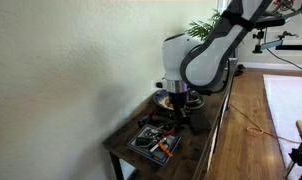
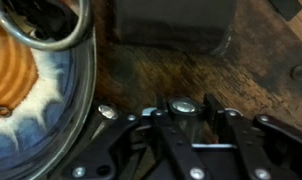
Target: Pick up the black object and put it in the bowl
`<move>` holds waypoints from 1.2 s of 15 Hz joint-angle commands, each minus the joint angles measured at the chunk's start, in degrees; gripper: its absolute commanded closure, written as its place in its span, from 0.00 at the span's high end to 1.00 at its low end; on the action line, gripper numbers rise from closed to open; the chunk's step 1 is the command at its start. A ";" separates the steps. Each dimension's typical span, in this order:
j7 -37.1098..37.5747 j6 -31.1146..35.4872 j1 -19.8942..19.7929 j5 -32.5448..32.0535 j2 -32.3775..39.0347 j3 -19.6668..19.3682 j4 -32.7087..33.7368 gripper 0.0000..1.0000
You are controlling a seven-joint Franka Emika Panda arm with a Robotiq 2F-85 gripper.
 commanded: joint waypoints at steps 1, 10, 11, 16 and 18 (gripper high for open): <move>1.74 1.32 -0.01 -2.14 -4.47 -0.81 -2.98 0.16; 1.68 -1.10 -0.22 -4.82 -4.27 -2.81 -4.80 0.16; 1.52 -1.42 -0.31 -4.51 -3.88 -2.66 -5.17 0.16; 2.03 -1.98 0.49 -4.82 -4.03 -2.33 -6.14 0.66; 2.90 -2.26 1.37 -6.17 -4.65 -2.77 -6.00 0.73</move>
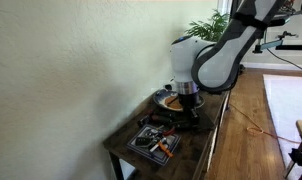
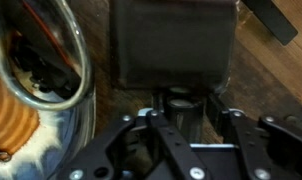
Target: Pick up the black object and put it in the bowl
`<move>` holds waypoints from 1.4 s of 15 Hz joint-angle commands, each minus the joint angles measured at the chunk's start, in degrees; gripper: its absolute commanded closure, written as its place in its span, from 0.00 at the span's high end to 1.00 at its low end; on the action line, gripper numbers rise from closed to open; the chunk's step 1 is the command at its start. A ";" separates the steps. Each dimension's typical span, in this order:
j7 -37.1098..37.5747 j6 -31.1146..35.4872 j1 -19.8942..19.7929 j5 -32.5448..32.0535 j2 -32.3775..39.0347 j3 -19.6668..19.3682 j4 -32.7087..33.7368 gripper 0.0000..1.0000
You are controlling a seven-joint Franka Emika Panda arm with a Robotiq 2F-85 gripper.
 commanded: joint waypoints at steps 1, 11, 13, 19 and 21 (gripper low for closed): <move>2.78 -1.78 1.51 -3.57 -2.88 -0.62 -1.20 0.80; 4.45 -1.47 1.68 -4.35 -2.04 0.09 1.43 1.00; 5.31 -1.54 1.38 -2.48 -1.36 0.49 2.24 1.00; 8.33 -1.87 1.25 2.39 0.36 1.04 4.05 1.00; 8.94 -1.85 1.20 3.54 1.01 1.20 4.45 1.00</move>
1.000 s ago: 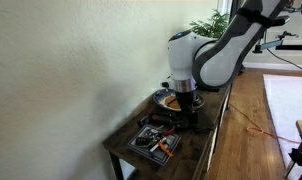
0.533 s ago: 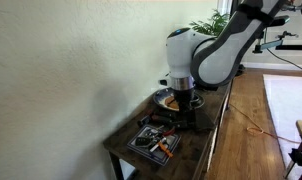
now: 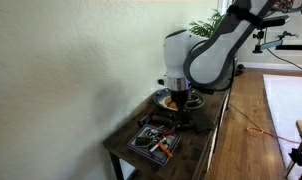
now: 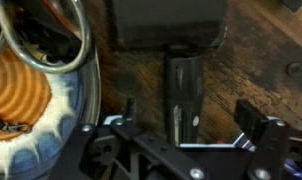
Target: Pick up the black object and put it in the bowl
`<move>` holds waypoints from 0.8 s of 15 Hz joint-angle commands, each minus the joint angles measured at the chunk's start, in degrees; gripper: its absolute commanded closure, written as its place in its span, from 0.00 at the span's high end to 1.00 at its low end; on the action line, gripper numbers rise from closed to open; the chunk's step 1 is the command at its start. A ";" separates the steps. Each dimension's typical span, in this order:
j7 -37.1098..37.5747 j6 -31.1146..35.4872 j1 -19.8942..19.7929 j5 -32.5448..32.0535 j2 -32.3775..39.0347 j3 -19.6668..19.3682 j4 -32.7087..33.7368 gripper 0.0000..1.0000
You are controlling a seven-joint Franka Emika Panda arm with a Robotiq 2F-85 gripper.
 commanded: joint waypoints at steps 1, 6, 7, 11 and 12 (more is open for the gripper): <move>2.18 -1.83 -0.31 2.04 0.95 0.68 1.38 1.00; 2.45 -1.82 -0.50 3.50 2.08 0.82 1.98 1.00; 2.40 -1.80 -0.53 3.66 2.24 0.83 2.08 1.00; 2.13 -1.86 -0.61 3.82 2.93 0.90 2.57 0.70; 2.08 -1.85 -0.60 3.74 2.95 0.89 2.55 0.62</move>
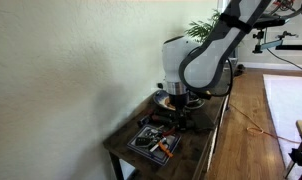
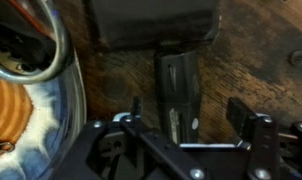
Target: Pick up the black object and put it in the bowl
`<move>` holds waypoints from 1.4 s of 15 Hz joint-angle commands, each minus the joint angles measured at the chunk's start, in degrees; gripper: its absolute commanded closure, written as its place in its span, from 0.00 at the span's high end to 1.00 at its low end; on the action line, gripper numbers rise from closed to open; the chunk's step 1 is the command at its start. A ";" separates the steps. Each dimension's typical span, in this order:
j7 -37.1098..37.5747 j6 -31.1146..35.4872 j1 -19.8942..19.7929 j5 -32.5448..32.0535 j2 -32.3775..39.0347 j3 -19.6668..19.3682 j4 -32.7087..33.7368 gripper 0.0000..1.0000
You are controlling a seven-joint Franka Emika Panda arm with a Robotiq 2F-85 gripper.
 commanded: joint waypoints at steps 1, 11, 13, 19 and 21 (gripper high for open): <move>0.78 -1.82 -0.55 0.39 0.13 0.66 0.76 0.56; 1.16 -1.20 -0.51 0.05 -1.46 0.37 -0.42 0.18; 1.62 -0.77 -0.34 -0.25 -3.09 0.15 -1.34 0.18; 3.81 -0.26 0.27 -1.42 -7.73 -0.85 -2.92 0.18; 5.08 -0.37 0.36 -1.99 -8.96 -1.53 -2.82 0.18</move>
